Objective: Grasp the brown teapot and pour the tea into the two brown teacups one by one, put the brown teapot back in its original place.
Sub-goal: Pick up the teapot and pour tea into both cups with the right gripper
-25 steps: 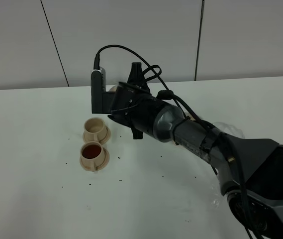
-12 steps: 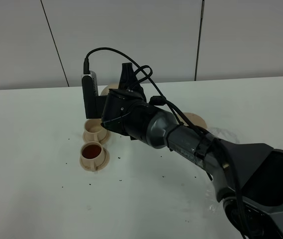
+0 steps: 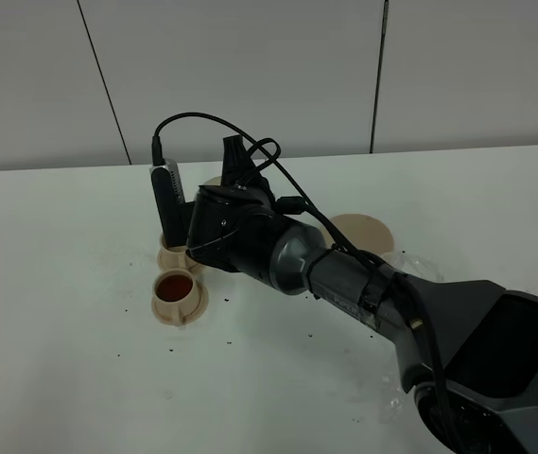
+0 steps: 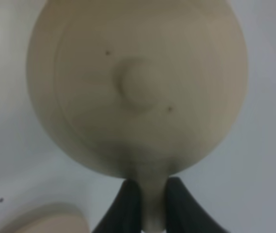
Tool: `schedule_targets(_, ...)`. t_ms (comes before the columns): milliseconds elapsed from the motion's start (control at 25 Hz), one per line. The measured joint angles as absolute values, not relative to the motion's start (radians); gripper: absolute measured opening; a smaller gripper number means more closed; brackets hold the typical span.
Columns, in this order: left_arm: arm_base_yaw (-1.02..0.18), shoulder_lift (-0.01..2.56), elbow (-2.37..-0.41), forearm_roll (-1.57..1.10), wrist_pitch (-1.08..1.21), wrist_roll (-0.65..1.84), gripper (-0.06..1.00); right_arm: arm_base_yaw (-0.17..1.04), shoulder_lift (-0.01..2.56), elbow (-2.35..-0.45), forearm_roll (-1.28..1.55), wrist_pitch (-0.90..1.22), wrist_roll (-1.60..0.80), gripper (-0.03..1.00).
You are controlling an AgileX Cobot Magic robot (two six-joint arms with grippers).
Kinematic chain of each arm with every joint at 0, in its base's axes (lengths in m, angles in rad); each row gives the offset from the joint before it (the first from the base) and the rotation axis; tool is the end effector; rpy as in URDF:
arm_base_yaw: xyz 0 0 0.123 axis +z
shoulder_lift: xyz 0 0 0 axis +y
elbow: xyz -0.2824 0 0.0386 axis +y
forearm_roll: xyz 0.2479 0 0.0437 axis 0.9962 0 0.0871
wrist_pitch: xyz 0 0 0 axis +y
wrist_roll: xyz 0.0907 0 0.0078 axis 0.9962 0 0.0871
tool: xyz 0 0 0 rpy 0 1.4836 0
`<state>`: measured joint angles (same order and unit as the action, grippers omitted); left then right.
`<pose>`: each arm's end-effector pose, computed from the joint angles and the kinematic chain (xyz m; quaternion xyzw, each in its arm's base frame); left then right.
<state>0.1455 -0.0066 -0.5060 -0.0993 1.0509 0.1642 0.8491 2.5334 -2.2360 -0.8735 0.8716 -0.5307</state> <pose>-0.0052 -0.0087 0.2799 0.0099 0.8462 0.0328 0.5317 0.4045 0.3787 0.1658 -0.7029 0.5599 -0.3404 0.2768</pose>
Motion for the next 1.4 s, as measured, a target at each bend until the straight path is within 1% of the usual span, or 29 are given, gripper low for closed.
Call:
schedule_targets(640,0.145,-0.007,-0.506,-0.099,1.051,0.164,0.25,0.862,2.534,-2.236,-0.89,0.858,-0.681,0.1)
schedule_targets(1400,0.145,-0.007,-0.506,-0.099,1.051,0.164,0.25,0.863,2.539,-2.236,-0.995,0.837,-0.67,0.1)
